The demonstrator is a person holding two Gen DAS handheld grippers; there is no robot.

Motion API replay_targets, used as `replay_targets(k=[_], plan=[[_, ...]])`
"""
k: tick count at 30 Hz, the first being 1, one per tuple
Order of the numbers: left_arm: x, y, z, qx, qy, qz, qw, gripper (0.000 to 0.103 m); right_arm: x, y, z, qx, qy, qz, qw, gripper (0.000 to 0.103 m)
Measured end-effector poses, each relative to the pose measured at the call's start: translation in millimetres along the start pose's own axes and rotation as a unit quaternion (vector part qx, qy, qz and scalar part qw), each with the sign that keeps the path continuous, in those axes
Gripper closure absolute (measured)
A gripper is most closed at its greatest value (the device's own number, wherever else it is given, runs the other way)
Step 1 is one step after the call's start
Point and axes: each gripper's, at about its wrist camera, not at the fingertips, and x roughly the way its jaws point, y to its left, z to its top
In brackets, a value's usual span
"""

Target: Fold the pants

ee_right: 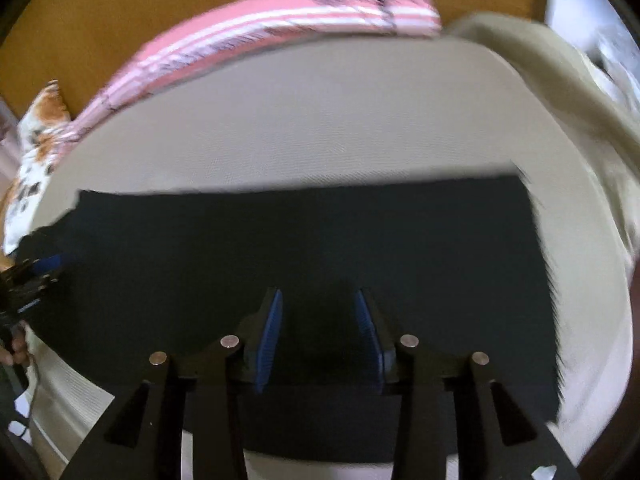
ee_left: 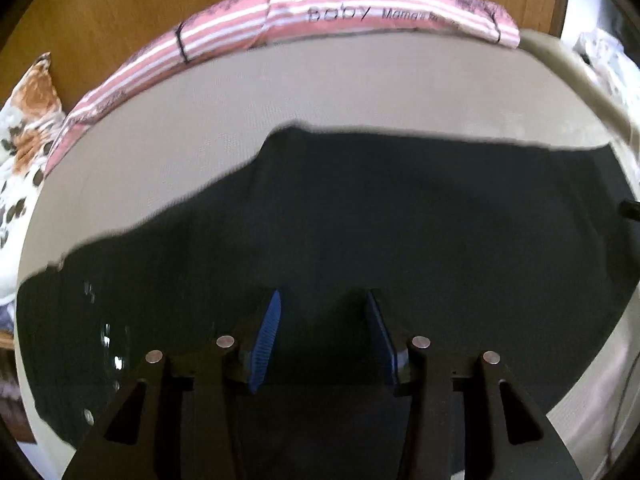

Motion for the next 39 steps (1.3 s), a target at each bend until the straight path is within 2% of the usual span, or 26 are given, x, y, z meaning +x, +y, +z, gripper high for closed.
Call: replay_targets(k=[2,6,9,12,14,17,19,21,26,29,31,32,34,37,39], plan=[[-3,5,-5,-0.009,0.0,0.016,0.9998,0.046,-2,-29,-11,0.028,0.003,-0.021,0.999,0.067],[-6,12,-5,-0.037,0.011,0.032,0.9987,0.045,-17,-76,-25,0.074,-0.011,-0.06,0.995,0.067],[-14,1,-3,-0.038,0.008,0.025,0.9989,0.045,-34,-108,-36,0.119,-0.028,-0.056,0.991,0.067],[-26,-22,5,-0.028,-0.005,-0.006,0.9996,0.045,-49,-133,-56,0.178,-0.042,-0.015,0.983,0.064],[-32,-43,11,-0.015,-0.015,-0.032,0.9993,0.045,-53,-147,-73,0.218,-0.041,0.03,0.975,0.064],[-38,-82,22,0.025,-0.027,-0.068,0.997,0.045,-56,-157,-94,0.252,-0.044,0.085,0.963,0.064],[-37,-109,27,0.056,-0.028,-0.078,0.995,0.045,-51,-157,-104,0.272,-0.045,0.123,0.953,0.064],[-35,-133,32,0.078,-0.024,-0.088,0.9928,0.045,-46,-156,-109,0.281,-0.044,0.127,0.95,0.064],[-25,-178,41,0.113,-0.015,-0.106,0.9878,0.045,-37,-163,-109,0.3,-0.08,0.159,0.937,0.065],[-14,-192,40,0.123,-0.004,-0.099,0.9875,0.045,-28,-171,-100,0.314,-0.102,0.169,0.928,0.075],[-6,-193,38,0.123,0.002,-0.094,0.9879,0.045,-19,-178,-95,0.333,-0.114,0.182,0.918,0.088],[-3,-193,36,0.124,0.004,-0.09,0.9881,0.045,-15,-182,-93,0.341,-0.113,0.19,0.914,0.091],[1,-191,34,0.124,0.002,-0.089,0.9883,0.043,-10,-184,-92,0.356,-0.113,0.205,0.905,0.092],[6,-186,34,0.112,-0.006,-0.086,0.9899,0.034,-12,-181,-91,0.361,-0.11,0.205,0.903,0.093],[6,-184,36,0.108,-0.006,-0.086,0.9904,0.033,-19,-178,-90,0.368,-0.114,0.218,0.897,0.093]])
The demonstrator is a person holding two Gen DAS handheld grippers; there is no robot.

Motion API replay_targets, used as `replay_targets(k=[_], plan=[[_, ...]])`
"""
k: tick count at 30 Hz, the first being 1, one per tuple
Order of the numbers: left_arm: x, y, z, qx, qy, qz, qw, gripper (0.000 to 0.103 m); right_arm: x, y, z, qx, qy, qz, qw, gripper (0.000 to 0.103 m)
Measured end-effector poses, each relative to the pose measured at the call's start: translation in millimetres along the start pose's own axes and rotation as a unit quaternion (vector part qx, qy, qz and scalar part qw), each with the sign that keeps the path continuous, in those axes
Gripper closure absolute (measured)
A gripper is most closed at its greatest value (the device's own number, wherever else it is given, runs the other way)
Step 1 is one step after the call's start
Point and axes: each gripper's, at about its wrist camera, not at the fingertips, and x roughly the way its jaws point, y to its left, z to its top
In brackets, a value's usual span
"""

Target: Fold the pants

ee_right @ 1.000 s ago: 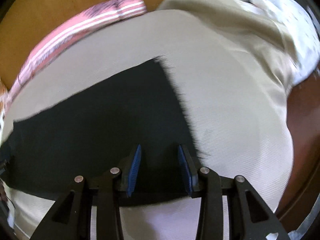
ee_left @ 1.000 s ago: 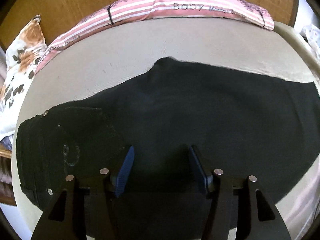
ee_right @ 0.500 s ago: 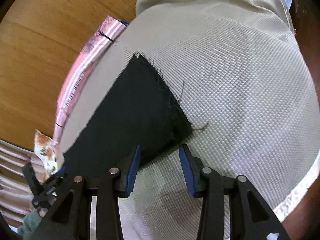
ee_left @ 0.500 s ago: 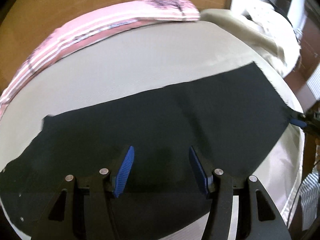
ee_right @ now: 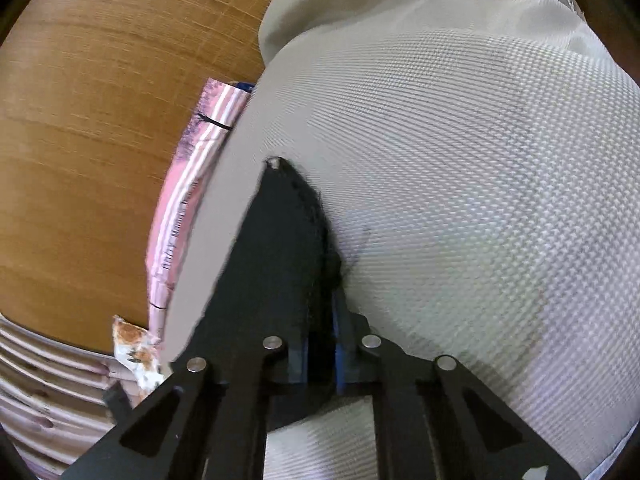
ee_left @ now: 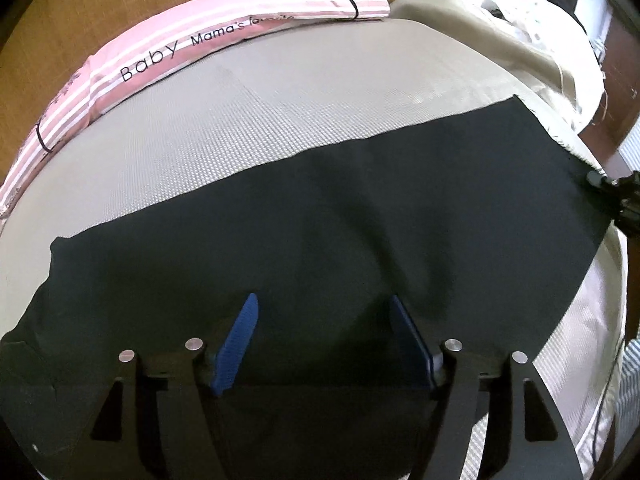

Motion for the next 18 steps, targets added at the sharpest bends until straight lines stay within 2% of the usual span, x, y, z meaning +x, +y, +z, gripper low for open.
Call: replay_targets(k=[2,5,10,14,18], plan=[[-3,5,1,-0.014,0.005,-0.008,0.9999,0.033,-2,16,1,-0.006,0.002,0.019,1.0,0.093],[-12,20,-1,-0.037,0.0,-0.014,0.9992,0.033,5,62,-1,-0.052,0.021,0.039,0.998,0.093],[-38,71,-8,-0.111,-0.015,-0.022,0.9934,0.033,36,130,-14,-0.102,0.063,0.069,0.99,0.093],[-62,117,-19,-0.161,-0.039,-0.006,0.9862,0.033,73,190,-38,-0.15,0.11,0.099,0.978,0.094],[-79,160,-41,-0.206,-0.053,0.003,0.9771,0.033,121,236,-81,-0.182,0.172,0.115,0.961,0.094]])
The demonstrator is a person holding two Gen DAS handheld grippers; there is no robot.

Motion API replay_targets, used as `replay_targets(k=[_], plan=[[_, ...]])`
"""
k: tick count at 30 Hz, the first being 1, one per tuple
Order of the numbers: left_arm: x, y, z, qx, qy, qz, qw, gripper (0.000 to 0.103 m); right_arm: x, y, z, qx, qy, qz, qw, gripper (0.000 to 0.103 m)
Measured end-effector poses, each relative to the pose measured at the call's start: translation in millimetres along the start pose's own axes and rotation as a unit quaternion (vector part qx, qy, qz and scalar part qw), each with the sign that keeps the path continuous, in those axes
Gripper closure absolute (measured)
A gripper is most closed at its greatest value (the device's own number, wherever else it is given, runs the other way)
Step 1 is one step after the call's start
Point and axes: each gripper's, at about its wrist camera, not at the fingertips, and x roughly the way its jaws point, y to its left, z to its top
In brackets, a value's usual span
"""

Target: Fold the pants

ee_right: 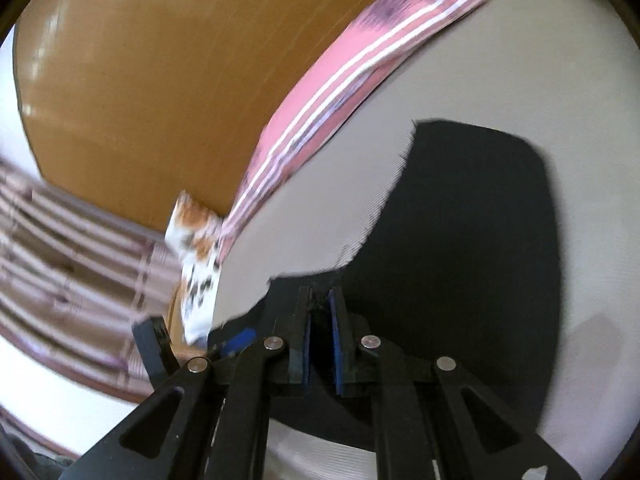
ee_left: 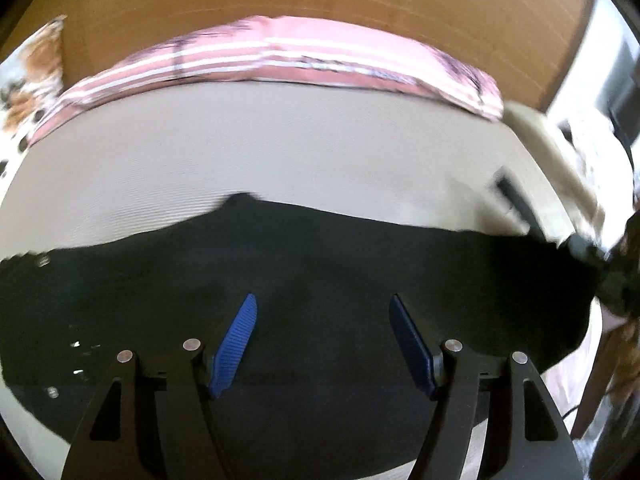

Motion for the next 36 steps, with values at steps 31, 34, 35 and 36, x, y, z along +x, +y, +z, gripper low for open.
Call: replay_targets(k=[31,34,35,36], plan=[[26,37,-56,-0.117,0.2,-0.205,0.9508,0.035,66,40,-56,-0.086,0.101,-0.093,0.987,0.06],[34,37,-59,-0.135,0.212,-0.207,0.9455,0.036,62,34,-54,-0.073,0.092,-0.095,0.988,0.06],[33,37,-59,-0.139,0.212,-0.21,0.9445,0.036,61,32,-55,-0.07,0.092,-0.095,0.989,0.06],[34,37,-58,-0.147,0.214,-0.215,0.9415,0.036,59,29,-55,-0.069,0.092,-0.095,0.989,0.06]])
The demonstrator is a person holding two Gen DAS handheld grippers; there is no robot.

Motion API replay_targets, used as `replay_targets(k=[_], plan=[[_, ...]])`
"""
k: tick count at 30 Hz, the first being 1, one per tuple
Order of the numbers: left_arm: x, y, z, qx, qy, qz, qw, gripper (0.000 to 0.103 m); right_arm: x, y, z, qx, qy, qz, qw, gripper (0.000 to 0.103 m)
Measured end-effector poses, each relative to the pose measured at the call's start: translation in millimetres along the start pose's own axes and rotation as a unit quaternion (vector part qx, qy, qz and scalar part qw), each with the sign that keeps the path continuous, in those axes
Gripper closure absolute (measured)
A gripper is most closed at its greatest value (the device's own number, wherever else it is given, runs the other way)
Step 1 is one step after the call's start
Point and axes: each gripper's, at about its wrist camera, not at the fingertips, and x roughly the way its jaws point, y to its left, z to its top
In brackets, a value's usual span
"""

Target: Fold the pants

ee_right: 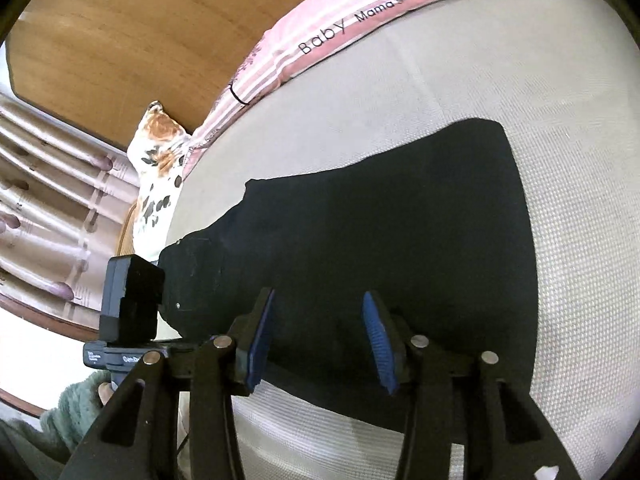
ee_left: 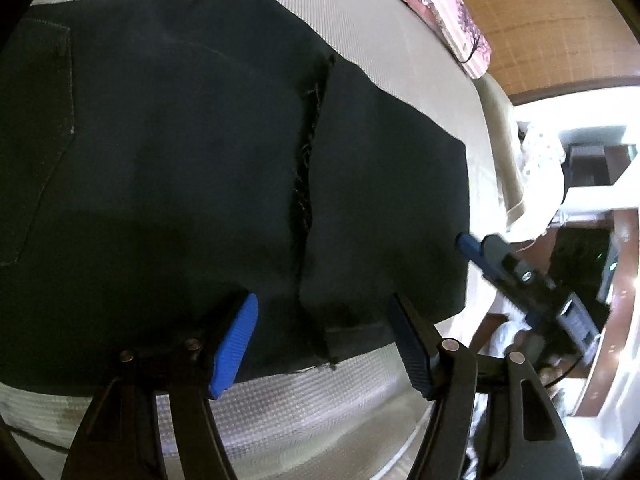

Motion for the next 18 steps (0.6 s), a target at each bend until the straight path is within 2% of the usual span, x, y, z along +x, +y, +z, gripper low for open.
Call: replay_targets(k=[5,6,8,12,15,16,17,18], plan=[[7,1,7,-0.032,0.008,-0.024,0.9992,0.036,6,-8,-2,0.011,0.002,0.006,1.0,0.06],[10,0,8,-0.044,0.015,-0.04,0.9981,0.037,9,-8,-2,0.012,0.003,0.008,1.0,0.06],[21,1,7,-0.069,0.036,-0.061,0.9951,0.047,11,-10,-2,0.014,0.003,0.009,1.0,0.06],[27,-5,7,-0.068,0.033,-0.054,0.9957,0.048,13,-15,-2,0.019,0.003,0.008,1.0,0.059],[31,-3,10,-0.082,0.032,-0.041,0.9952,0.074,12,-20,-1,0.025,0.003,0.008,1.0,0.059],[34,-2,13,-0.087,0.031,-0.029,0.9953,0.087,13,-21,-1,0.027,0.003,0.008,1.0,0.059],[34,-2,14,-0.09,0.029,-0.017,0.9953,0.092,13,-22,-1,0.028,0.002,0.009,1.0,0.059],[34,-3,14,-0.09,0.025,-0.012,0.9956,0.093,13,-22,0,0.027,0.002,0.007,1.0,0.059]])
